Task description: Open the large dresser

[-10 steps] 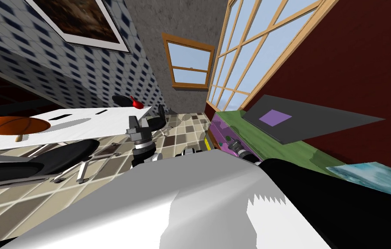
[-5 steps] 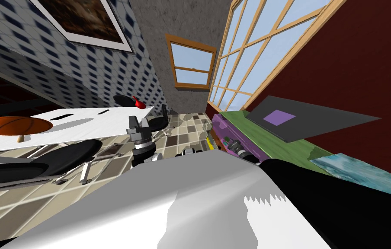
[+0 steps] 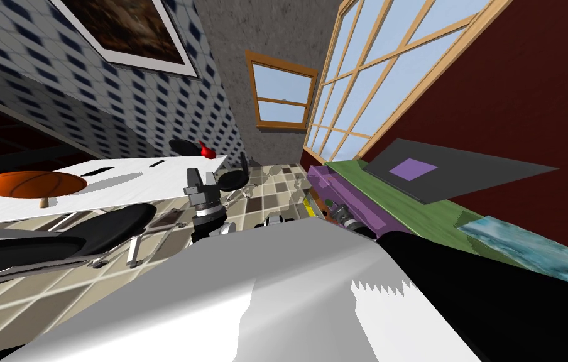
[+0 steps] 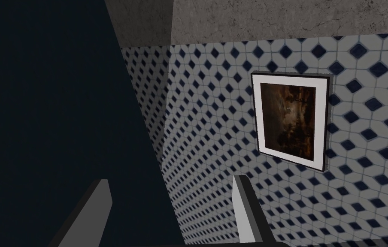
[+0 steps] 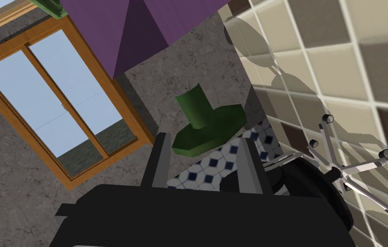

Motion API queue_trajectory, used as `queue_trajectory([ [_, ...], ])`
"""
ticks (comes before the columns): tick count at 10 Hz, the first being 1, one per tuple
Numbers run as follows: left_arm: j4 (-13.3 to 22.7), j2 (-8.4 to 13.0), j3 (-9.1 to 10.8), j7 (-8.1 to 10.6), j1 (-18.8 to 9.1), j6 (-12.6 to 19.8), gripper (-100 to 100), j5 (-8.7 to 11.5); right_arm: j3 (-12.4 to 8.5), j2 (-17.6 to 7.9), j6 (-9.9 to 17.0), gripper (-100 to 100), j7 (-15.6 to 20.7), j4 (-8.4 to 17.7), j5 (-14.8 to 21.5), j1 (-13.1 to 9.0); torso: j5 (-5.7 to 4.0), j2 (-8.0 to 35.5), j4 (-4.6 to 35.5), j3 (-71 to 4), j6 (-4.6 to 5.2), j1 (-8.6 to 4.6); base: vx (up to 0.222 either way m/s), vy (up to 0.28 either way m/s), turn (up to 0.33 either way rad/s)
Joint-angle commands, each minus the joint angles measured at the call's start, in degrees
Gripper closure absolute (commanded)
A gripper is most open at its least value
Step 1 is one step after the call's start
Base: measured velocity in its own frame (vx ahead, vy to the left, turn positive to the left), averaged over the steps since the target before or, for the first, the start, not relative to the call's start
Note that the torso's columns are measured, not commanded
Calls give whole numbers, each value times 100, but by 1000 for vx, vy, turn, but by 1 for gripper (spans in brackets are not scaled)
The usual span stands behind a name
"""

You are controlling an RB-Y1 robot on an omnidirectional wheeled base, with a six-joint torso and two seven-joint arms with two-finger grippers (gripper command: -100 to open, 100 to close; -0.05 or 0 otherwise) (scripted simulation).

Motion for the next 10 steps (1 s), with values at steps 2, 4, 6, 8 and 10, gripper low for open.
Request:
queue_trajectory([
  [2, 0, 1, 1, 0, 0, 0, 0, 0, 74, 40, 7, 100, 31, -52, 55, 52, -1, -5, 5, -2, -7, -4, 10, 161, -19],
  [4, 0, 0, 0, 0, 0, 0, 0, 0, 118, 69, 21, 100, 56, -91, 98, 90, 0, -10, 0, -3, -9, 12, -10, 196, -6],
  [6, 0, 1, 1, 0, 0, 0, 0, 0, 131, 121, 7, 100, 55, -138, 135, 110, 7, -1, 10, -5, -4, -28, 2, 107, -7],
  [8, 0, 1, 1, 0, 0, 0, 0, 0, 47, 104, 5, -100, -17, -438, 191, 362, -2, -11, 1, -2, -10, 8, 14, 106, -65],
  [10, 0, 3, 3, 0, 1, 0, 0, 0, 16, 86, 12, -100, -53, -580, 216, 491, 1, -14, 9, -14, -10, -44, 30, -42, -44],
])
